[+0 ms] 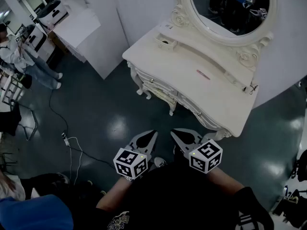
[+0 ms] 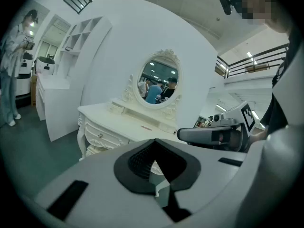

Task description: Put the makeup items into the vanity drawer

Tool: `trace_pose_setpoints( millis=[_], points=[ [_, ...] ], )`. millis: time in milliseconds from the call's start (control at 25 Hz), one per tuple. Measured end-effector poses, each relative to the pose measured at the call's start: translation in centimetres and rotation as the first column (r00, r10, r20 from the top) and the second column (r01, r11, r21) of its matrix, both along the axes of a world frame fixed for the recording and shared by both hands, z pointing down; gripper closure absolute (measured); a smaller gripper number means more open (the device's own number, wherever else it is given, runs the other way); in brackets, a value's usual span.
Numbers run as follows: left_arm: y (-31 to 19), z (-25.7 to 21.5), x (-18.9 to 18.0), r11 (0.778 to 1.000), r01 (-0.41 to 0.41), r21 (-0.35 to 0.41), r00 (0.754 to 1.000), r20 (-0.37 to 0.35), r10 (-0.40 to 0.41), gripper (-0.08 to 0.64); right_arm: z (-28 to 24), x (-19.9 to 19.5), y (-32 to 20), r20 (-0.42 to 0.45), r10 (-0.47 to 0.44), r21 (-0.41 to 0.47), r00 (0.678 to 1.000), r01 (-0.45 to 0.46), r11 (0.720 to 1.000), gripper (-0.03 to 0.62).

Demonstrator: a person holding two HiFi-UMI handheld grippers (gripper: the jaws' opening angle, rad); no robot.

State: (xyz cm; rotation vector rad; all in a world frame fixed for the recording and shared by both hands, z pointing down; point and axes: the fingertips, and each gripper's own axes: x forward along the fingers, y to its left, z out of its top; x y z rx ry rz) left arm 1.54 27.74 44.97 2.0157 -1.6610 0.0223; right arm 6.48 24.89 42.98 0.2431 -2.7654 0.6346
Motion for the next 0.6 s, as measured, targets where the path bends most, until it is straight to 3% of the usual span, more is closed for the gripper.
trace_pose_setpoints(
  millis=[600],
  points=[
    [-0.5, 0.6, -0.9, 1.0, 0.002, -0.011, 1.0, -0.014, -0.002, 0.56, 0.2, -1.2, -0.4, 0.008, -0.003, -0.011, 1.0, 0.003, 1.0, 0.563]
  ],
)
